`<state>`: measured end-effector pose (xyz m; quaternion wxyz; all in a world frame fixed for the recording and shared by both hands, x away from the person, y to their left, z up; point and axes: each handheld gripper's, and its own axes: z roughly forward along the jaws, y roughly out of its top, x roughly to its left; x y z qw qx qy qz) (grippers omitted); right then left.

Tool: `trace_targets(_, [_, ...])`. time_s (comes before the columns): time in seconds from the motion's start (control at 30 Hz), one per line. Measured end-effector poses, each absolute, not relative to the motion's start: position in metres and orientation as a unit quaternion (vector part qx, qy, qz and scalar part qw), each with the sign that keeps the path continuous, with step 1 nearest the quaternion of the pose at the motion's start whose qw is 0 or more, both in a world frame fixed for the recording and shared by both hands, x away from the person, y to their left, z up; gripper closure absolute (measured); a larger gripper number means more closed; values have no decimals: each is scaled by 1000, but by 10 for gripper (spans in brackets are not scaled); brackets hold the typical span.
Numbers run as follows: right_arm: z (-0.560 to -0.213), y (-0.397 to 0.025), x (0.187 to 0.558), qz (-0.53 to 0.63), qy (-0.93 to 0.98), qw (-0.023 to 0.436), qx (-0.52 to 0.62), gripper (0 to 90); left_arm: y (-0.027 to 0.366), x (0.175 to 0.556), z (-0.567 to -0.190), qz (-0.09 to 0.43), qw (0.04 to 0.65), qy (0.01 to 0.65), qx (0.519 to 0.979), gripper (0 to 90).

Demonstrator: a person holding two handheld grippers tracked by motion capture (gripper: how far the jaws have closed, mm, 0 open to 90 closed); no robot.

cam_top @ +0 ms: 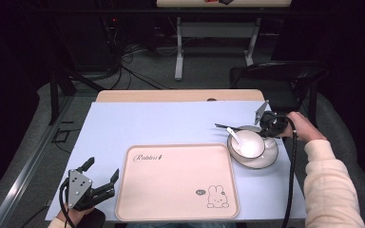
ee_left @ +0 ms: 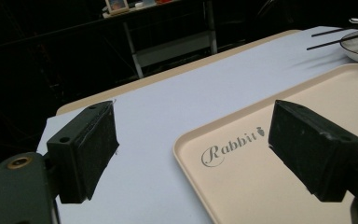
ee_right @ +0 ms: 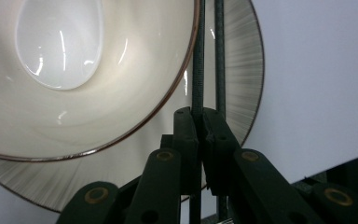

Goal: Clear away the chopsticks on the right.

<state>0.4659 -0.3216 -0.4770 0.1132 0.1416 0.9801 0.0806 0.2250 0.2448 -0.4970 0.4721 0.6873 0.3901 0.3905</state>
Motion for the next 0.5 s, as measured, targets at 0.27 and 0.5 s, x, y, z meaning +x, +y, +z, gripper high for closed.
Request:
trace_targets(0.27, [-434,-326,458,98,966,159,177,851,245,225,-497,391,472,390,687,153])
trace_targets(0.5, [-413,-309,439,97,960,171,199,852,245,225,-497,390,472,390,687,153])
